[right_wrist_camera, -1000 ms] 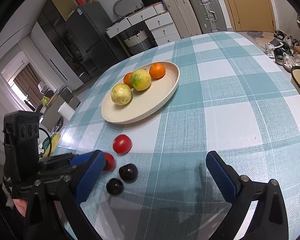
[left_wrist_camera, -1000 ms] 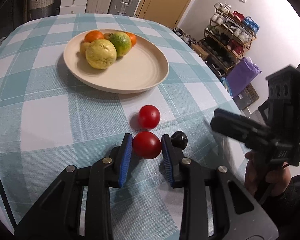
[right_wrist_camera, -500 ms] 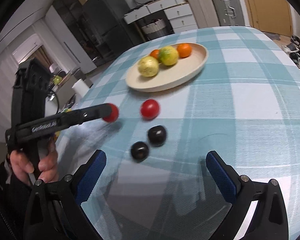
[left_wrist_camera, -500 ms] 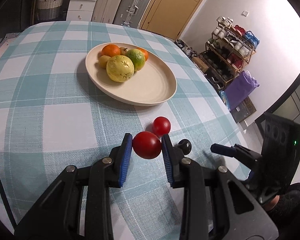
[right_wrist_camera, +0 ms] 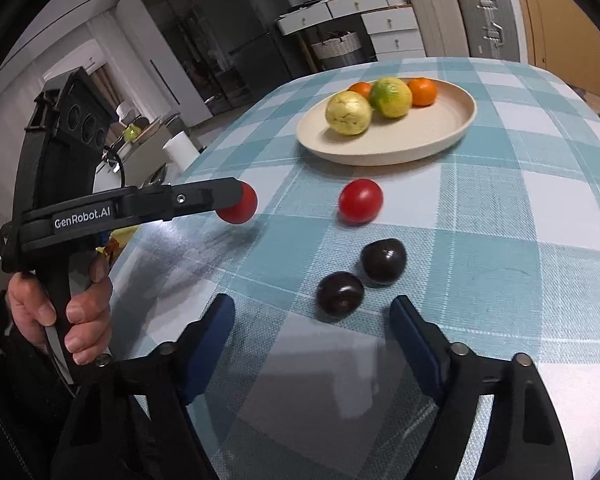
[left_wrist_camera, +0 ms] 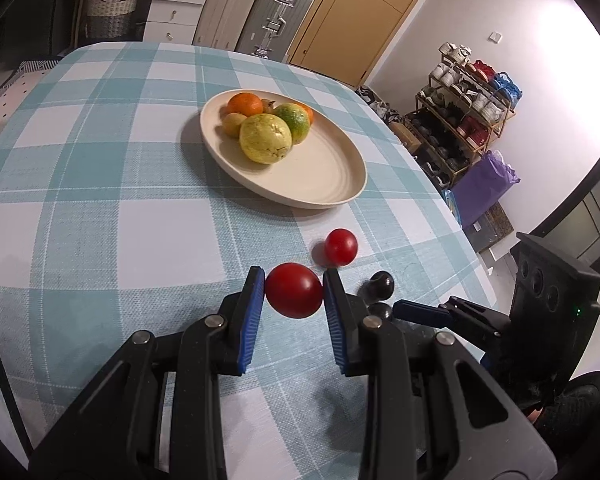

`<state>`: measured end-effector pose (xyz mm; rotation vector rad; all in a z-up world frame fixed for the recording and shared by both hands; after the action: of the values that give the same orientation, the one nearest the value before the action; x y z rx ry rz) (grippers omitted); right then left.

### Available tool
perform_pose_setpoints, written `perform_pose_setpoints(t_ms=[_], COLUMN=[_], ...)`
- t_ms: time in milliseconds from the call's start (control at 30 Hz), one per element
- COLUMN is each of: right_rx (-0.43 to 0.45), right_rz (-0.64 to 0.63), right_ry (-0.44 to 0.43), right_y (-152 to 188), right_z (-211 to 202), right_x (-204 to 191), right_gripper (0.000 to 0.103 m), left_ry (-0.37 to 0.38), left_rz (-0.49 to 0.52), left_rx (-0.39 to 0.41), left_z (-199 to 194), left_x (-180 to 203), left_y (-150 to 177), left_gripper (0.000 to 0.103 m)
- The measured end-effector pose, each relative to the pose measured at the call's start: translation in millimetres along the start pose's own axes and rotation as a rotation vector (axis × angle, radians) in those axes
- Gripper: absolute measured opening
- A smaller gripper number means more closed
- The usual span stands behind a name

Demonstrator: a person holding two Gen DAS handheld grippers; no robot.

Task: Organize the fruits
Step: 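Grasp a dark plum with the right tool while the left tool holds the tomato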

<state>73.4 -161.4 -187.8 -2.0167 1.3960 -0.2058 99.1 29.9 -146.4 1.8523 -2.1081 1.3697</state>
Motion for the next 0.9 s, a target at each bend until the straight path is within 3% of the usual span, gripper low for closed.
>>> perform_pose_setpoints(t_ms=[267, 400, 667, 900], right_rx=[-0.009, -0.007, -0.001, 0.019], right_rz=[-0.044, -0.033, -0.040, -0.037], right_ry=[0.062, 0.097, 0.100, 0.038], right_y=[-3.4, -6.9, -7.2, -7.7], right_z=[9.0, 10.3, 9.0, 0.1], right_x=[-1.5, 6.9, 7.8, 1.4], right_gripper=[0.050, 0.026, 0.025, 0.025], left_ry=[-0.003, -0.002, -0.009, -0.018], left_rz=[-0.015, -0.017, -0.017, -0.019], left_rx=[0.000, -0.008, -0.016, -0.018], left_z=[-1.0, 2.2, 6.0, 6.9], left_x=[-6.6, -9.0, -8.3, -8.1], left_y=[0.8, 3.7, 4.2, 1.6], left_gripper=[0.027, 0.027, 0.027, 0.027])
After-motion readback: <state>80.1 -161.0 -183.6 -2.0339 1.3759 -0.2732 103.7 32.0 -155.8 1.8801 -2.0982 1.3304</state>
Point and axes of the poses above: each gripper's, at about its wrist camera, not at the fingertips, and z roughly the way its jaws point, x to its right, y to its underside, the point moved 8 cm from there along z, roughly the way its jaws point, and after that the axes turned 10 degrees about y, right-handed, at the moved point
